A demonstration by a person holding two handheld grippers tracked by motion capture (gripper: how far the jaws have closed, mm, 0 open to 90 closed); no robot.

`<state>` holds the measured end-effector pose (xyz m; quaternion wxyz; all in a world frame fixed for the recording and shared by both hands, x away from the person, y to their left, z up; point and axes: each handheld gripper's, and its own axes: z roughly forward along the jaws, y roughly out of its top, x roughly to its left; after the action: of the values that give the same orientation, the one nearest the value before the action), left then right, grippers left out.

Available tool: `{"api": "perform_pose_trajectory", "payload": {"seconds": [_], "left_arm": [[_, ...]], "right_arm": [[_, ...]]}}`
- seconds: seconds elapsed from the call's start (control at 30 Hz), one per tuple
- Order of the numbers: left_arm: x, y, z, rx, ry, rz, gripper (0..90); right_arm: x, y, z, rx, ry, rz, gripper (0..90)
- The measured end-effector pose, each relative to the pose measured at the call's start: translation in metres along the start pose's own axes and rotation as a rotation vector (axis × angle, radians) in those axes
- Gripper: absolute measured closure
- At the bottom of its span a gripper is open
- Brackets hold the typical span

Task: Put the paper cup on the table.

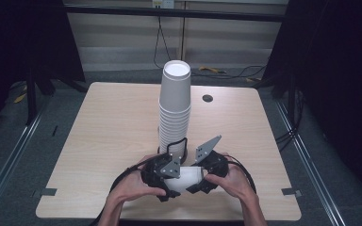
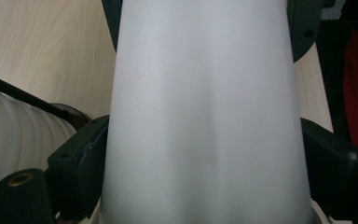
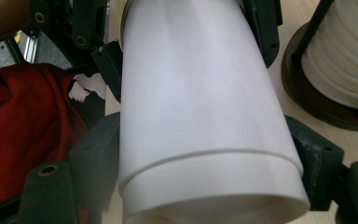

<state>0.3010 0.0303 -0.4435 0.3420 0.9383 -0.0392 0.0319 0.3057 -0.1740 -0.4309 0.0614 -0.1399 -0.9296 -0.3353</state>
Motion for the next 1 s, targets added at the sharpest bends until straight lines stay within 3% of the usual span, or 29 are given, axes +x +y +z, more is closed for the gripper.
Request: {"api": "perform_pose_trajectory", "payload": {"seconds": [0.23,0.37,0.5,0.7,0.87,1.0], "left_arm": [[0.004,-0.004,-0.005,-0.079,-0.014,0.009,13.5],[0.005,-0.007,-0.009,-0.135,-0.019,-0.004,13.6],[0.007,-0.008,-0.010,-0.163,-0.031,-0.040,13.8],[0.009,-0.009,-0.013,-0.215,-0.038,-0.056,14.5],[0.008,-0.011,-0.019,-0.303,-0.020,-0.083,15.6],[0.009,-0.013,-0.024,-0.318,0.012,-0.094,15.6]], "right_arm": [[0.002,0.000,-0.004,-0.010,-0.008,-0.003,23.2],[0.002,-0.001,-0.006,-0.032,-0.006,-0.006,23.2],[0.002,-0.001,-0.006,-0.033,-0.008,-0.009,23.2],[0.002,-0.003,-0.008,-0.043,-0.014,-0.013,23.1],[0.002,-0.006,-0.007,-0.026,-0.020,-0.005,23.2],[0.001,-0.010,-0.007,-0.038,-0.016,0.010,23.0]]}}
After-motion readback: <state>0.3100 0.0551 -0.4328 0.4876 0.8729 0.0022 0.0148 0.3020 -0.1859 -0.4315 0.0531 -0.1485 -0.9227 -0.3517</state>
